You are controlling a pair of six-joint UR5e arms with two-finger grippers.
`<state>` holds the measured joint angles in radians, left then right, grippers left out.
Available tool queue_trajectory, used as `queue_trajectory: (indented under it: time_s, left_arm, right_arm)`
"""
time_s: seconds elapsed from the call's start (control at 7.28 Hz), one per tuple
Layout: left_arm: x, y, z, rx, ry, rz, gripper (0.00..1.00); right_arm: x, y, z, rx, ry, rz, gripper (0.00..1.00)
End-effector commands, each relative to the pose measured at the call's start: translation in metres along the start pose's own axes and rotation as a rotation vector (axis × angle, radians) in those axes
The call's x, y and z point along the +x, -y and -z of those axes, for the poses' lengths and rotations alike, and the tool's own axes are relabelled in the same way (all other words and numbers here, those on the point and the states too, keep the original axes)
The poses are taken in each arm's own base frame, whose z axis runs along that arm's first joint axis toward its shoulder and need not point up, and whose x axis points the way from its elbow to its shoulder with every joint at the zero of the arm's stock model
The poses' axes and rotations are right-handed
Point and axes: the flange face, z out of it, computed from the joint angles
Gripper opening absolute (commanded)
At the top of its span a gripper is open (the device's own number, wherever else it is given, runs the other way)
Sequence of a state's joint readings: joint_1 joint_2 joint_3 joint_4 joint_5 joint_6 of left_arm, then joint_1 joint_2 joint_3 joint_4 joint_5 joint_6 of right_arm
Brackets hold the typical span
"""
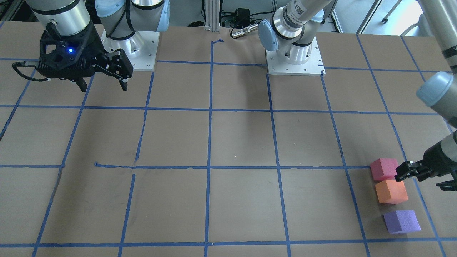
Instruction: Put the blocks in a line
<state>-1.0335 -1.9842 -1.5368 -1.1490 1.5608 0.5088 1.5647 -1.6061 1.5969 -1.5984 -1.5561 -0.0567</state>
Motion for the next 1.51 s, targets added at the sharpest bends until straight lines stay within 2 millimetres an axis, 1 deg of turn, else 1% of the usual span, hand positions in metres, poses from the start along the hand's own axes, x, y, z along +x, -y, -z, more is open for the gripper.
queue_trajectory:
  time_s: [0.0,0.14,0.27,0.41,0.55,0.69,0.82,0.96,1.24,1.37]
  left_arm:
    - [0.031,-0.051,0.124,-0.066,-0.006,0.006,0.74]
    - [0.061,-0.072,0.184,-0.056,-0.007,-0.004,0.76]
    - [0.109,-0.09,0.224,-0.039,0.011,-0.027,0.76]
    - [0.166,-0.098,0.24,-0.017,0.019,-0.018,0.77]
    - [0.217,-0.11,0.253,-0.013,0.013,-0.028,0.77]
    - [0.264,-0.12,0.26,0.004,0.003,0.028,0.83]
    - [0.311,-0.125,0.256,0.001,0.005,-0.006,0.84]
    - [0.33,-0.125,0.249,0.005,0.019,-0.003,0.83]
    - [0.333,-0.123,0.253,0.054,0.042,-0.005,0.83]
    - [0.333,-0.126,0.254,0.058,0.041,-0.006,0.83]
  right_arm:
    - [0.0,0.0,0.0,0.0,-0.001,0.0,1.0]
    - [0.0,0.0,0.0,0.0,-0.001,0.0,1.0]
    - [0.001,0.001,-0.001,-0.002,-0.001,0.0,1.0]
    - [0.001,0.001,-0.001,-0.002,-0.001,0.0,1.0]
    - [0.001,0.001,-0.001,-0.002,-0.001,0.0,1.0]
    - [0.001,0.001,-0.001,-0.002,-0.001,0.0,1.0]
    - [0.001,0.001,-0.001,-0.002,-0.002,0.0,1.0]
    - [0.001,0.0,-0.001,-0.002,-0.001,0.0,1.0]
    - [0.001,-0.002,-0.005,-0.009,-0.002,0.0,1.0]
    - [0.001,-0.002,-0.005,-0.009,-0.002,0.0,1.0]
